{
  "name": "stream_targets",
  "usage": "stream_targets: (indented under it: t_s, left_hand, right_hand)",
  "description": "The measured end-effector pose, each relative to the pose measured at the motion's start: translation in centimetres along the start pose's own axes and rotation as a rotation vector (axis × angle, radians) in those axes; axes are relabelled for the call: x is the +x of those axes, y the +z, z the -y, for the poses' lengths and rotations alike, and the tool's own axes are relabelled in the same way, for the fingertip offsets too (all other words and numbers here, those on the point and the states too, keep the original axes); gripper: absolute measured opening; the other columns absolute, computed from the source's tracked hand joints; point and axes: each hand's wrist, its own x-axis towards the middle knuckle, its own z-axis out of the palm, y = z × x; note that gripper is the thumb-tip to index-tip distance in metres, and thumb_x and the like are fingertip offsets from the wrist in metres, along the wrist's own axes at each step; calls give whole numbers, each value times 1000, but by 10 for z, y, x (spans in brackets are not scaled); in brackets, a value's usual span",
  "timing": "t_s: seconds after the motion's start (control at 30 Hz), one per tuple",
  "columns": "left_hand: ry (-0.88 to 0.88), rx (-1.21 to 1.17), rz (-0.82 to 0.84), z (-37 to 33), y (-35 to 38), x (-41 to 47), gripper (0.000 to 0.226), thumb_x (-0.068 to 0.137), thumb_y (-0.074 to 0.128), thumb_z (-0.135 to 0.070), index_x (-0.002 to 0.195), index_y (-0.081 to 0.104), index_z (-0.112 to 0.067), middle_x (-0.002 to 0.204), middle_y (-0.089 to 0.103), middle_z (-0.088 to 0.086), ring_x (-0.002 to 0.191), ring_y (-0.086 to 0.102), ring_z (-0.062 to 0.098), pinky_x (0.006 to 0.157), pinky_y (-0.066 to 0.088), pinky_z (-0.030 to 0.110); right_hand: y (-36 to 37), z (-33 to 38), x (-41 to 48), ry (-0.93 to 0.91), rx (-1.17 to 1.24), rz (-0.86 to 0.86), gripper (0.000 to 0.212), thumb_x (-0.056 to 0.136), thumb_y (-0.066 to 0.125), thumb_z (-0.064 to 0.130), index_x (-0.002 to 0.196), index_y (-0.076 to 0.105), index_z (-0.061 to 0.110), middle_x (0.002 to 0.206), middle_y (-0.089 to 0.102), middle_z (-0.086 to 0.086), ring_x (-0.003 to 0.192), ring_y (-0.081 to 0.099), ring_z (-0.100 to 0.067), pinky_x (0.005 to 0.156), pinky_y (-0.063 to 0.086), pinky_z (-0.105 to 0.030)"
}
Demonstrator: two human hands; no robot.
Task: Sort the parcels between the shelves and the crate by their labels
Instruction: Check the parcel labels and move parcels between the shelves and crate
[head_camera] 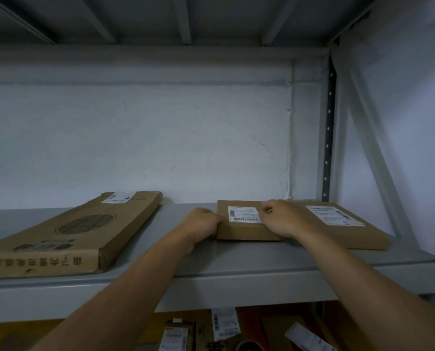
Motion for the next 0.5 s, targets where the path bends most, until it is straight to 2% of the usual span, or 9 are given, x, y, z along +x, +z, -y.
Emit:
stream_targets:
  t_s: [0.1,0.2,0.27,0.3,0.4,0.43,0.47,0.5]
  left_hand:
    - [-4,-52,-5,9,-16,1,22,92,55,-16,70,57,-11,75,58,9,68,52,16,55,37,22]
    - [5,-131,13,20,-29,-1,16,90,58,-15,86,70,-6,101,72,14,84,60,20,72,47,28]
    - [4,-227,-19,27,-38,-1,14,89,60,-11,96,71,-6,106,72,12,93,63,19,88,51,34]
    - [7,-281,-40,29,-41,-1,11,90,59,-6,94,70,-7,101,74,8,94,65,18,90,51,32]
    - [36,-407,-86,30,-53,-5,27,91,53,8,77,64,-13,72,72,-7,77,65,8,74,52,20]
    - [48,-430,-99,30,-56,-5,27,90,52,10,80,64,-12,71,71,-8,76,65,7,74,51,18]
    - [62,-451,-110,32,-59,-5,21,90,53,10,93,65,-7,81,72,-6,82,65,9,81,51,20]
    - [72,-464,-119,35,-63,-4,27,90,55,9,114,62,-1,99,72,-2,96,65,14,95,49,26]
  right_hand:
    - [8,10,-3,-16,133,-32,27,96,50,34,118,63,26,118,64,4,103,57,-17,79,43,-29]
    - [20,20,-5,-6,292,-73,26,91,57,35,114,64,27,115,64,7,100,58,-13,78,43,-29]
    - [29,30,-5,6,409,-106,29,87,60,34,115,64,27,116,65,9,103,60,-13,88,48,-32]
    - [32,34,-5,4,469,-114,31,86,62,32,116,64,27,117,65,9,106,60,-13,93,49,-33]
    - [35,48,-2,-17,693,-127,29,85,69,20,114,64,22,118,66,8,109,61,-11,98,47,-31]
    - [34,52,-4,-33,776,-127,25,85,70,14,108,62,20,114,66,9,107,61,-9,97,47,-28]
    - [33,56,-6,-47,847,-123,24,85,70,10,104,59,22,109,65,10,104,61,-8,94,46,-24]
    - [34,60,-7,-61,912,-121,28,85,70,6,103,57,24,105,64,10,100,61,-6,90,45,-20]
